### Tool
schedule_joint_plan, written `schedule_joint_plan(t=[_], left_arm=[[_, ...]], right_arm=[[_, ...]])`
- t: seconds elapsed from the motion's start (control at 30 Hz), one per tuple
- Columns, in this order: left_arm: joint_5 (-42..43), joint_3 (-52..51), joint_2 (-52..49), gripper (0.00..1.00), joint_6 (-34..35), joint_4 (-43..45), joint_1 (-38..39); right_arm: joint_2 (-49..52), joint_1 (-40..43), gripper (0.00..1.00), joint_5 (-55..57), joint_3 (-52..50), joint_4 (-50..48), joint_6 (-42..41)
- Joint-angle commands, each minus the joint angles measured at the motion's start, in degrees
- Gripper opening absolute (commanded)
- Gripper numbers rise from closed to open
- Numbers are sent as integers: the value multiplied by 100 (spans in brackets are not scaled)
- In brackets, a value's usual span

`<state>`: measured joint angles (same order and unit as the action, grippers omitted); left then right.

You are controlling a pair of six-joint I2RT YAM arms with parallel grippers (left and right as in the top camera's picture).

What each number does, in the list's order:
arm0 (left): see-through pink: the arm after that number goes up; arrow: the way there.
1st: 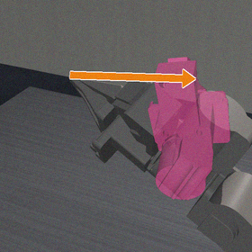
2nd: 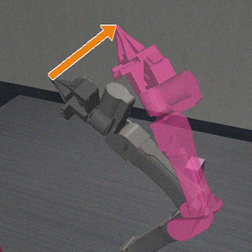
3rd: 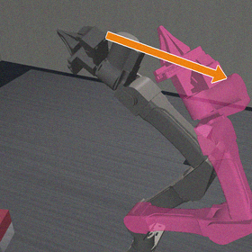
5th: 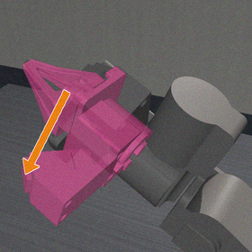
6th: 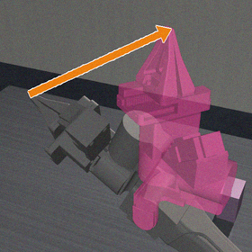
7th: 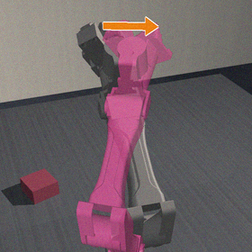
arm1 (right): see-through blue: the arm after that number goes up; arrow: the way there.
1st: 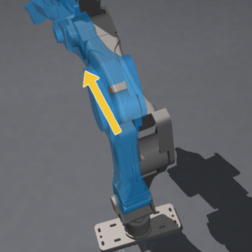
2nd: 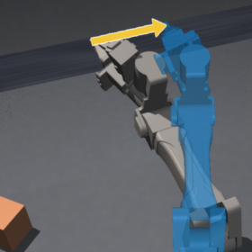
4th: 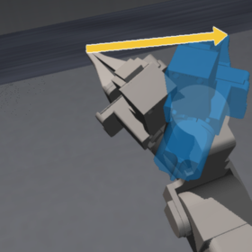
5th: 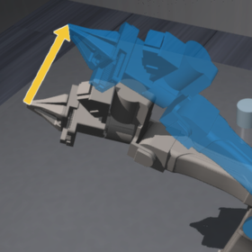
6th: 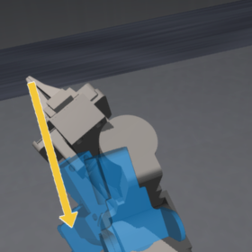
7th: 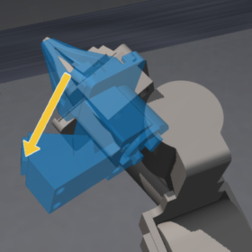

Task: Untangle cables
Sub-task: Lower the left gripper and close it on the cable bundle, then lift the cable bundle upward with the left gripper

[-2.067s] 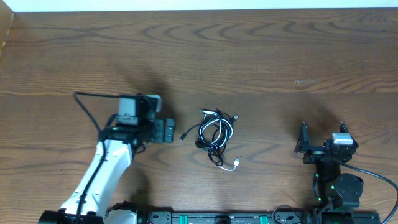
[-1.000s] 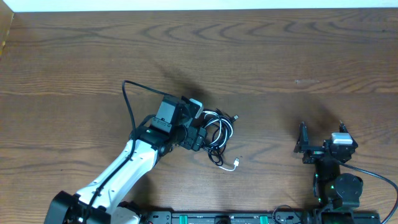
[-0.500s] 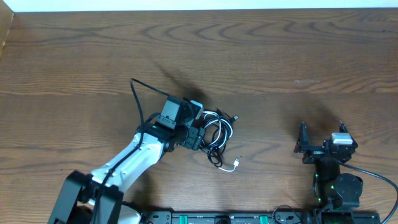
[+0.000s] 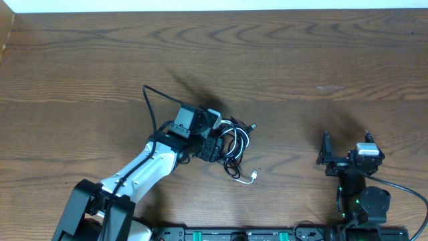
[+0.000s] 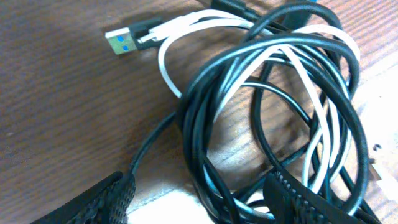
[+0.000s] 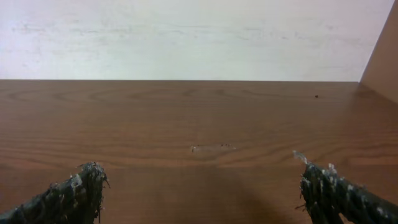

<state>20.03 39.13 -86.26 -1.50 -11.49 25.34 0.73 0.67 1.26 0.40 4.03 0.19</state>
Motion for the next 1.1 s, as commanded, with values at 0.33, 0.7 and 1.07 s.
schedule_joint_plan(t=[0.33,0.7,1.07], left_arm=[[-695,153,-55,61,-81,-363,308],[-769,125,-175,8,-90,-339,389],[-1733,625,898,8,-754,-37,389]], right_arm=[[-35,-37,99,-11,-9,26,-98],[-35,-37,99,-11,-9,26,-98],[-35,-37,99,-11,-9,26,-98]])
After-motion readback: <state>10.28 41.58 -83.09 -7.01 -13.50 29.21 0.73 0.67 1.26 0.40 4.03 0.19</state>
